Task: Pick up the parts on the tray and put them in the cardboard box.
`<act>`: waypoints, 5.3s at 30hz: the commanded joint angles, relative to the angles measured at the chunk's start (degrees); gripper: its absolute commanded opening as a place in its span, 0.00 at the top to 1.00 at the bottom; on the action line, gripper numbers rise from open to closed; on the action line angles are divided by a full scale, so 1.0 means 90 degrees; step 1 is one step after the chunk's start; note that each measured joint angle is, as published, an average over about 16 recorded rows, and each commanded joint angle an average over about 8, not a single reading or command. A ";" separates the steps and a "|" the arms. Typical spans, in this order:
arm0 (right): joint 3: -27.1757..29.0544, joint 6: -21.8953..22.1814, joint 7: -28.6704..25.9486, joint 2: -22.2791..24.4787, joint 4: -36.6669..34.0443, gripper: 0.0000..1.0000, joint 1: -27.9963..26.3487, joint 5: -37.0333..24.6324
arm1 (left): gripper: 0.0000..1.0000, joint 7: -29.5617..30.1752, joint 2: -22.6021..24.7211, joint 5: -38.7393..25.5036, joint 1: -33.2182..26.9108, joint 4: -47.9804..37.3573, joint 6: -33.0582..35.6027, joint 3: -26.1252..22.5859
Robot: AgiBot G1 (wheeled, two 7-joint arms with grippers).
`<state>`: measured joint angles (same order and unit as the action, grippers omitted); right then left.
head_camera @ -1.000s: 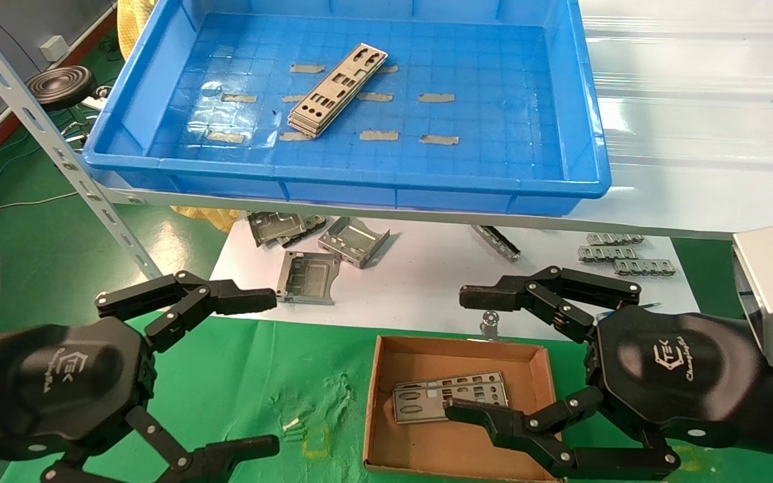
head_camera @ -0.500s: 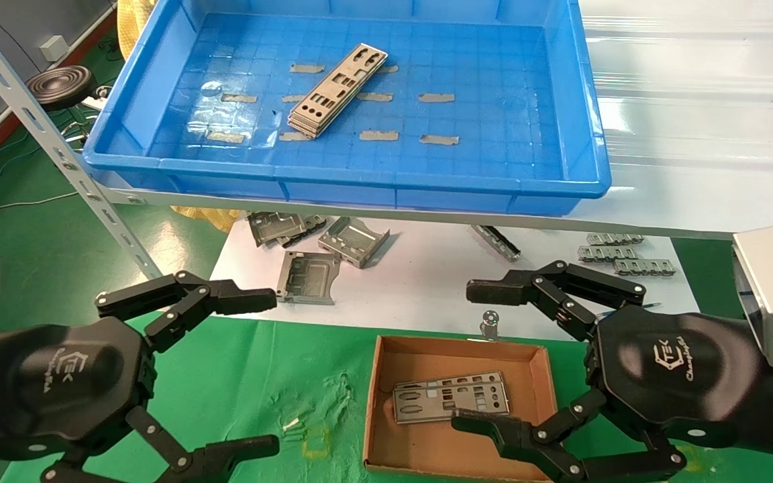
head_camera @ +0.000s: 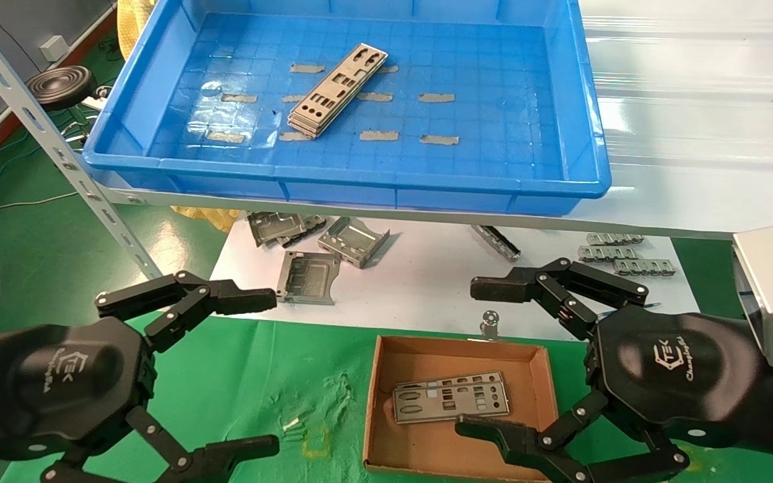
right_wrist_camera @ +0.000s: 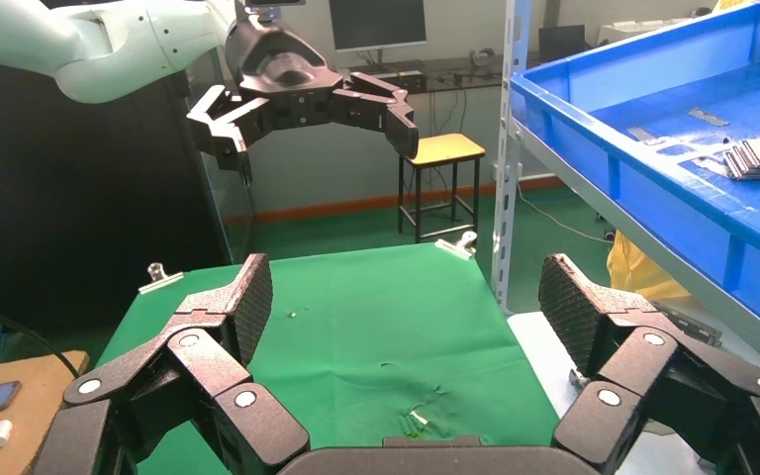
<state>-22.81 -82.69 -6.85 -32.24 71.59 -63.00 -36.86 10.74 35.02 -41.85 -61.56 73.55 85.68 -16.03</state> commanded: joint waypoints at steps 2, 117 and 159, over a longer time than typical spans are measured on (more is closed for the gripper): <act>0.0000 0.0000 0.0000 0.0000 0.0000 0.00 0.0000 0.0000 | 0.00 0.0000 0.0000 0.0000 0.0000 0.0000 0.0000 0.0000; 0.0000 0.0000 0.0000 0.0000 0.0000 1.00 0.0000 0.0000 | 0.00 0.0000 0.0000 0.0000 0.0000 0.0000 0.0000 0.0000; 0.0000 0.0000 0.0000 0.0000 0.0000 0.00 0.0000 0.0000 | 0.00 0.0226 0.0418 -0.0400 -0.0910 -0.0072 -0.0339 -0.0154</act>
<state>-22.81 -82.69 -6.85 -32.24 71.58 -63.00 -36.86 12.84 39.33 -46.86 -70.80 71.70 81.90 -17.90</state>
